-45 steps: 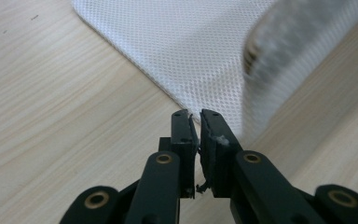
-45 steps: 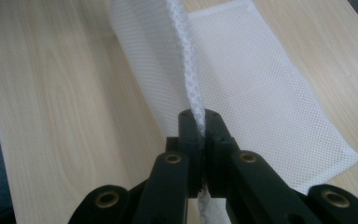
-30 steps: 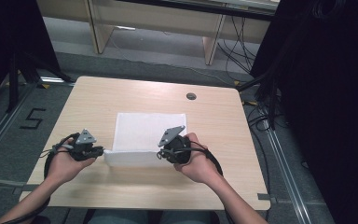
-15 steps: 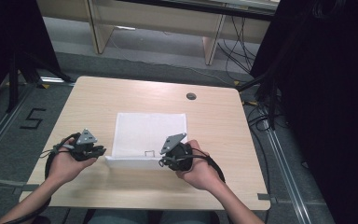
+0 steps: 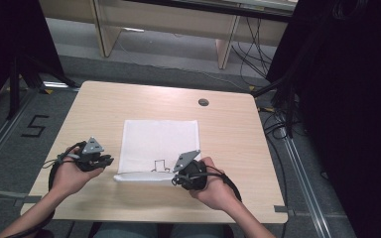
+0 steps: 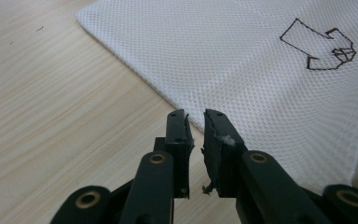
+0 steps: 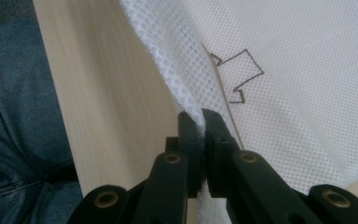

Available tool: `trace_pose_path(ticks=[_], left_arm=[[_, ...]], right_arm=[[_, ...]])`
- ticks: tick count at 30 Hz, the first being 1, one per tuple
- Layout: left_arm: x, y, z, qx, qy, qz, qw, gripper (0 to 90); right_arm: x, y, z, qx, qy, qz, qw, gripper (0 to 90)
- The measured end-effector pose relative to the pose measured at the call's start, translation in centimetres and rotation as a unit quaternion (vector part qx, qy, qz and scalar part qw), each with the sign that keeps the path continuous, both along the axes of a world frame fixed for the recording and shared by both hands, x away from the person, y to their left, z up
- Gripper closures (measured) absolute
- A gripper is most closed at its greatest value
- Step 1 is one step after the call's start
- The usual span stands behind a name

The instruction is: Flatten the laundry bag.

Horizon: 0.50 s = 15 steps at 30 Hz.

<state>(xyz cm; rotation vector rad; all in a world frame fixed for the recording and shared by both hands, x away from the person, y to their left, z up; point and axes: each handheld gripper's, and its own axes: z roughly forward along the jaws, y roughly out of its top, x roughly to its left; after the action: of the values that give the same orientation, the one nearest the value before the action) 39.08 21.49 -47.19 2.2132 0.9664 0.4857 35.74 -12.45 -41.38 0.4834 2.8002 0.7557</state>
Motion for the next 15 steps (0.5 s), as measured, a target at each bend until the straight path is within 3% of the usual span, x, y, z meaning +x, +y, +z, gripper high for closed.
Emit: trace_pose_path(ticks=[15], left_arm=[[0.0,-0.2,0.0,0.003,-0.002,-0.004,1.0,79.5]], right_arm=[[-1.3,-0.6,-2.0,-0.014,0.027,0.01,0.9995,87.4]])
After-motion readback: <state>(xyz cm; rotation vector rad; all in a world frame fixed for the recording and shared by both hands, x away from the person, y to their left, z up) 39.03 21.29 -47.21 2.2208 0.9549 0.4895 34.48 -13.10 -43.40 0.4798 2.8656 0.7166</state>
